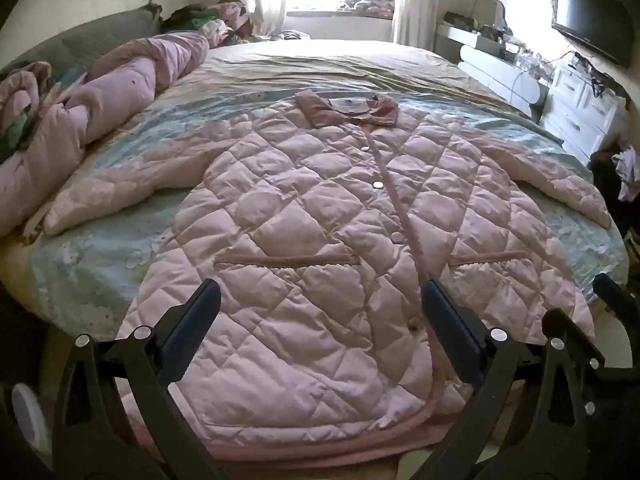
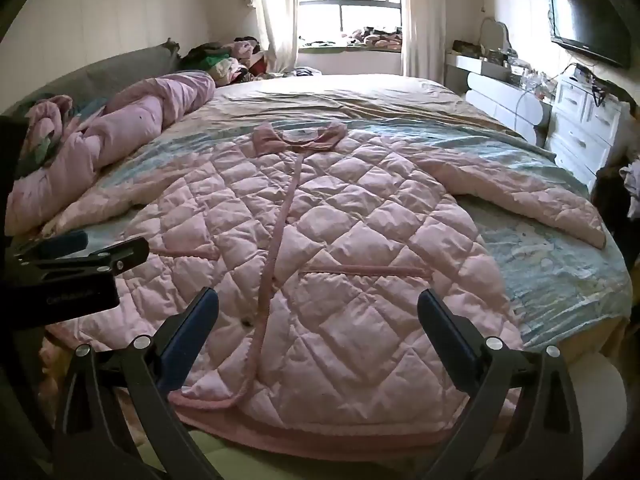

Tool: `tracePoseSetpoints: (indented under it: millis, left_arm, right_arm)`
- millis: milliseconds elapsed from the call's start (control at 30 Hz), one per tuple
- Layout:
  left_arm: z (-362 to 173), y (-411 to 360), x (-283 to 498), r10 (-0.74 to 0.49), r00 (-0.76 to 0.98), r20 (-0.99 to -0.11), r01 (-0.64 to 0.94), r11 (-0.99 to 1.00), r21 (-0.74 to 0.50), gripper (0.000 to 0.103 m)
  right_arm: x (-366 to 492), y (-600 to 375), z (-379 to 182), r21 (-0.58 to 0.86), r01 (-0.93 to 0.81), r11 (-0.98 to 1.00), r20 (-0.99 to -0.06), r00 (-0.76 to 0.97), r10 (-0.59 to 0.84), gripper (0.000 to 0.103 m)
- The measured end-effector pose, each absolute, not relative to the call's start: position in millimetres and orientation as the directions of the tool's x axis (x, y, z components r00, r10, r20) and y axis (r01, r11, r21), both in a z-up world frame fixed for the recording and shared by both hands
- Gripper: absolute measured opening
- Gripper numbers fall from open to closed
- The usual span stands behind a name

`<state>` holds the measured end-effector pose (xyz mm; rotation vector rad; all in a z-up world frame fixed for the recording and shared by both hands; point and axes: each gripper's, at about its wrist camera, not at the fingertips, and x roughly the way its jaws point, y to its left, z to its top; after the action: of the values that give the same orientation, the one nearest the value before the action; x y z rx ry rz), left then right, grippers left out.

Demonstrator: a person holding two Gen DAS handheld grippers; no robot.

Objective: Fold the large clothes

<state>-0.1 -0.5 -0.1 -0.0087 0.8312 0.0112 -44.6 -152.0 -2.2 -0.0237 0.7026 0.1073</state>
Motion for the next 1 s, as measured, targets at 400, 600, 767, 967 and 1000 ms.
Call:
tracePoseSetpoints:
  millis: [400,600,767,967,1000]
  left_arm:
    - [-1,-3,2,0.009,0.673,-0.740,-0.014,1.000,0.000,0.094]
    - [0,-1,1,0.009,0.672,-0.741,-0.016,1.000,-0.001,0.094]
    - [0,0,0,0.009,0.672,-0.740,-0.017,1.000,-0.002,0.094]
    - [-1,-1,1,0.011,0.672,-0.740,-0.017,1.000,0.000,0.094]
    - [0,0,0,0.011,0.673,-0.739,-0.017,1.000,-0.001,0.094]
  right_arm:
    - [-42,-157,-1,0.010,-0.092,0.996,-0.642,0.763,0.077,0.099]
    - [-48,-157,3,0.016,-0.075,0.997,-0.636,0.769,0.068,0.099]
    - [-48,-157,2,0.018,-0.077,0.997,-0.635,0.769,0.071,0.099]
    - [-48,-156,3,0.018,-0.073,0.997,-0.639,0.767,0.068,0.099]
    - [-48,-157,2,0.020,-0.074,0.997,-0.639,0.766,0.069,0.099]
